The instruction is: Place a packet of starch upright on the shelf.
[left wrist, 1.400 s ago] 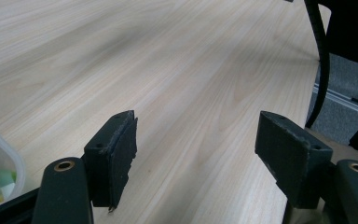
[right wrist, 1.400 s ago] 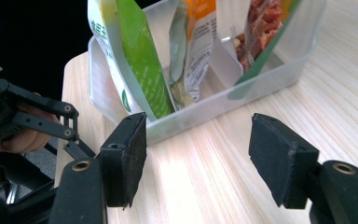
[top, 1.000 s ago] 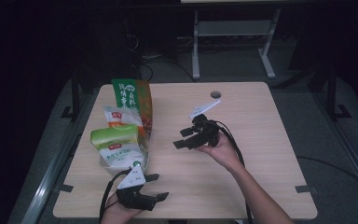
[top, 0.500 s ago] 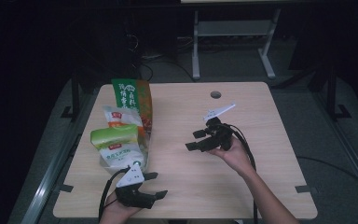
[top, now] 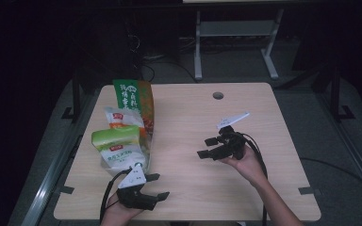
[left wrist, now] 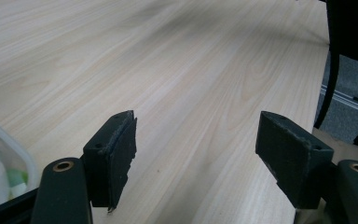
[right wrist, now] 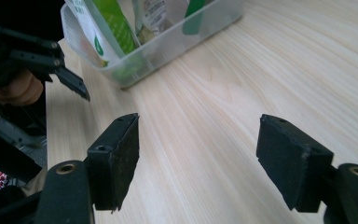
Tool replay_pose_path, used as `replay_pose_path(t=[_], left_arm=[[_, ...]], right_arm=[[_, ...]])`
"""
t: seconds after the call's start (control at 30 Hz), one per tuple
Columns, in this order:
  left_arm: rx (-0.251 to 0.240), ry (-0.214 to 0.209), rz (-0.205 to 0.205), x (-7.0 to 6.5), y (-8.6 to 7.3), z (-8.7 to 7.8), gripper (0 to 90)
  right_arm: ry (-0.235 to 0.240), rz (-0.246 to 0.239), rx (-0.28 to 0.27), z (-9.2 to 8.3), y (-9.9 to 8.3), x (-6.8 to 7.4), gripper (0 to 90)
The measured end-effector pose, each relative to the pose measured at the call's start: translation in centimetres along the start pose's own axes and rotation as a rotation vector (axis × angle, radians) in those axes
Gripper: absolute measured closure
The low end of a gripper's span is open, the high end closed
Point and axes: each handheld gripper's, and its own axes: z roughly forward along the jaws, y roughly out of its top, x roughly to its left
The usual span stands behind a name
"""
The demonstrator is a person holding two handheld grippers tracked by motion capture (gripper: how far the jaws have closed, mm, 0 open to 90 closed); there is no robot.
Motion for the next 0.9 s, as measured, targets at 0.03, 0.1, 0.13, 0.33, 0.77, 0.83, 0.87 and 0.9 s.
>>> replay_pose_path(t=[0.03, 0.1, 0.13, 0.33, 0.77, 0.83, 0.87, 0.9], left_arm=[[-0.002, 0.003, -0.004, 0.0, 0.0, -0.1, 28.3], [-0.004, 0.004, -0.005, 0.1, 0.0, -0.1, 28.3], [-0.004, 0.004, -0.009, 0.1, 0.0, -0.1, 28.3], [-0.002, 0.008, -0.007, 0.2, 0.0, -0.2, 28.3], [-0.006, 0.016, -0.008, 0.3, 0.0, -0.3, 28.3], [-0.002, 0.017, -0.002, 0.3, 0.0, -0.3, 28.3], [0.000, 0.019, 0.004, 0.3, 0.0, -0.3, 28.3], [0.000, 0.019, 0.002, 0.3, 0.0, -0.3, 28.3]], right_arm=[[-0.003, 0.003, -0.001, -0.2, -0.2, 0.0, 28.5], [-0.007, 0.011, -0.003, -0.5, -0.7, -0.1, 28.3], [-0.014, 0.013, 0.000, -0.7, -0.9, -0.2, 28.3], [-0.030, 0.037, -0.017, -1.8, -2.4, -0.5, 28.4], [-0.050, 0.084, -0.033, -3.1, -5.3, -0.9, 28.6], [-0.053, 0.089, -0.034, -3.3, -5.7, -0.9, 28.6], [-0.052, 0.098, -0.034, -3.4, -5.8, -0.9, 28.5], [-0.054, 0.097, -0.038, -3.4, -6.0, -0.9, 28.5]])
